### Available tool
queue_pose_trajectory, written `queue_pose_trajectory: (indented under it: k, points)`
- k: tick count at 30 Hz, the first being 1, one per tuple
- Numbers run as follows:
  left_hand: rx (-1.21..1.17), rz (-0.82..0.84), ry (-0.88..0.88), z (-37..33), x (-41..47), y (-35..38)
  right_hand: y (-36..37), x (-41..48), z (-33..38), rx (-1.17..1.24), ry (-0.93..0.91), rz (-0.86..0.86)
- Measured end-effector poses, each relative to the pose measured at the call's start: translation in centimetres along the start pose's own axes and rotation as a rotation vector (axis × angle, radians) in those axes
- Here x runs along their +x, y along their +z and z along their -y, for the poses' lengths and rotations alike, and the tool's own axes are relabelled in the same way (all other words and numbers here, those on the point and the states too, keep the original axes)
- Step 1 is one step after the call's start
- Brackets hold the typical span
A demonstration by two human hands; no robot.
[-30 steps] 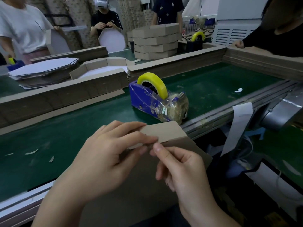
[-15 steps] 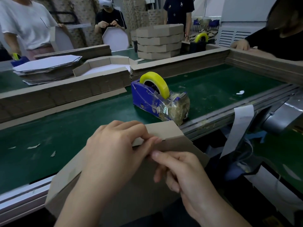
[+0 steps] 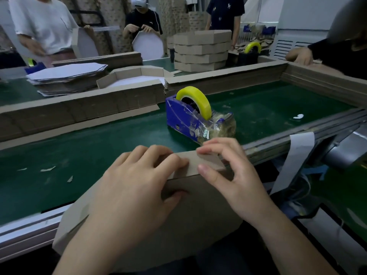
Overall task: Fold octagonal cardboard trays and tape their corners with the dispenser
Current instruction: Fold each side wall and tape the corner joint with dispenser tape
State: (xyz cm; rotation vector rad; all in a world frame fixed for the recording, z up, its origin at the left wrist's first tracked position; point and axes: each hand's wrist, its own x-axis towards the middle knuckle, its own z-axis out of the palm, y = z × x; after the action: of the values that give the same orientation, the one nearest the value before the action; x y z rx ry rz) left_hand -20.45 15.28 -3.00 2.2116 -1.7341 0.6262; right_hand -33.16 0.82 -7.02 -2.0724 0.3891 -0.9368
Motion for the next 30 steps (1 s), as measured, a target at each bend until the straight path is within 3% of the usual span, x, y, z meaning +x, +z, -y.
queue_pose_trajectory:
  k: [6, 11, 18, 24, 30]
  points:
    - [-0.072, 0.028, -0.083, 0.5, 1.7, -1.0, -0.1, 2.4, 0.2, 0.046, 0.016, 0.128]
    - [-0.128, -0.014, -0.161, 1.5, 2.5, -0.6, -1.7, 6.6, -0.1, 0.013, -0.047, 0.031]
    - [-0.164, -0.104, -0.309, 3.8, 4.2, -1.4, -3.2, 16.0, -2.0, -0.137, 0.003, -0.048]
    - [-0.346, -0.089, -0.425, 5.2, 6.0, -2.2, -2.2, 25.0, -5.9, -0.36, 0.121, 0.081]
    - [-0.443, -0.029, -0.513, 6.9, 8.0, -2.5, 0.4, 33.1, -10.4, -0.799, 0.072, 0.282]
